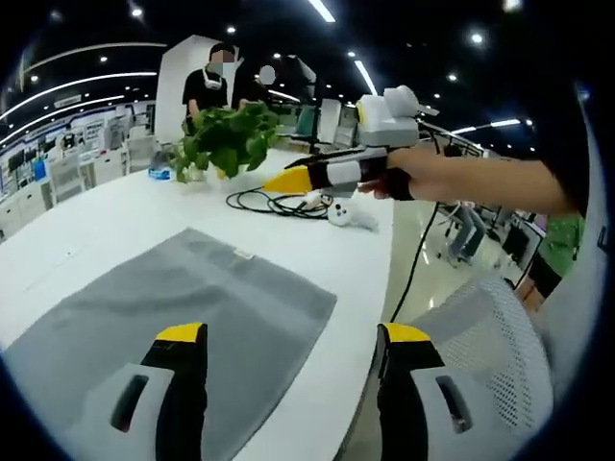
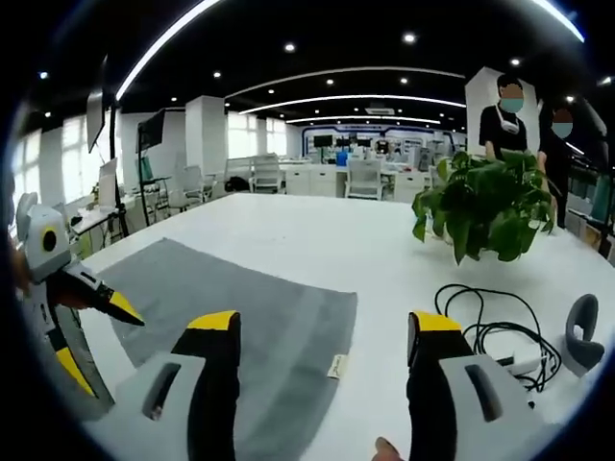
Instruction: Fold the towel on the table until its edges align and the towel forms a compact rectangular stack.
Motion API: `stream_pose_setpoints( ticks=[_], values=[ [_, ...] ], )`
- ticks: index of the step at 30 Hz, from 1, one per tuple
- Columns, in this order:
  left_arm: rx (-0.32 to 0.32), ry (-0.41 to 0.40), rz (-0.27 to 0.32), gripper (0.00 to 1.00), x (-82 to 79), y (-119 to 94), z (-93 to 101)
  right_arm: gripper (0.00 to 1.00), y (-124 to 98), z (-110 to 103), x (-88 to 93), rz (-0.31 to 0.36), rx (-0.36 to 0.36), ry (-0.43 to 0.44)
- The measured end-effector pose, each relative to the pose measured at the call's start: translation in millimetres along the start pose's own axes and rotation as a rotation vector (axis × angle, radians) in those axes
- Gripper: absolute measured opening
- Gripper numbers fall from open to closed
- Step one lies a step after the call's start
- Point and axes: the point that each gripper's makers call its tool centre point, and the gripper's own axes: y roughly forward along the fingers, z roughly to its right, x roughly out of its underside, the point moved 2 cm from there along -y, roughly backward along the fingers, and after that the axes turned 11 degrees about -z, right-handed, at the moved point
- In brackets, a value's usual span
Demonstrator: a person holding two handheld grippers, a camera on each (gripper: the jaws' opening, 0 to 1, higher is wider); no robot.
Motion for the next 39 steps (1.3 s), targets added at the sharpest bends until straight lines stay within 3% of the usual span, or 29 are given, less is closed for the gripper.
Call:
stream_pose_setpoints(
  ticks=[5, 12, 20, 24, 28, 35, 39],
  values=[
    [0.029, 0.049, -0.007, 0.64, -11.0, 22.4, 6.9, 0.68, 15.8, 7.7, -6.2, 0.006, -0.025, 0.002],
    [0.02, 0.084, -0.009, 0.63, -19.8, 49.5, 6.1, 0.64, 41.0, 21.7, -12.1, 0.009, -0.04, 0.021],
    [0.075, 0.088, -0.052, 0.6, -24.3, 88.6, 15.3, 0.6, 63.8, 27.8, -11.3, -0.016, -0.061, 0.02],
    [0.098, 0.111, -0.064, 0.55, -24.3, 101.8, 22.7, 0.58, 75.9, 29.1, -7.2, -0.033, -0.081, 0.035],
    [0.103, 0.125, -0.07, 0.42, -20.3, 107.7, 25.5, 0.54, 86.1, 28.9, -6.7, -0.044, -0.088, 0.005],
    [0.158, 0.109, -0.106, 0.41, -10.5, 125.4, 34.1, 0.54, 105.9, 29.7, -12.2, -0.04, -0.114, -0.01],
    [0.222, 0.103, -0.113, 0.39, -6.7, 135.1, 42.8, 0.53, 118.2, 30.4, -10.6, -0.048, -0.128, -0.026]
  ],
)
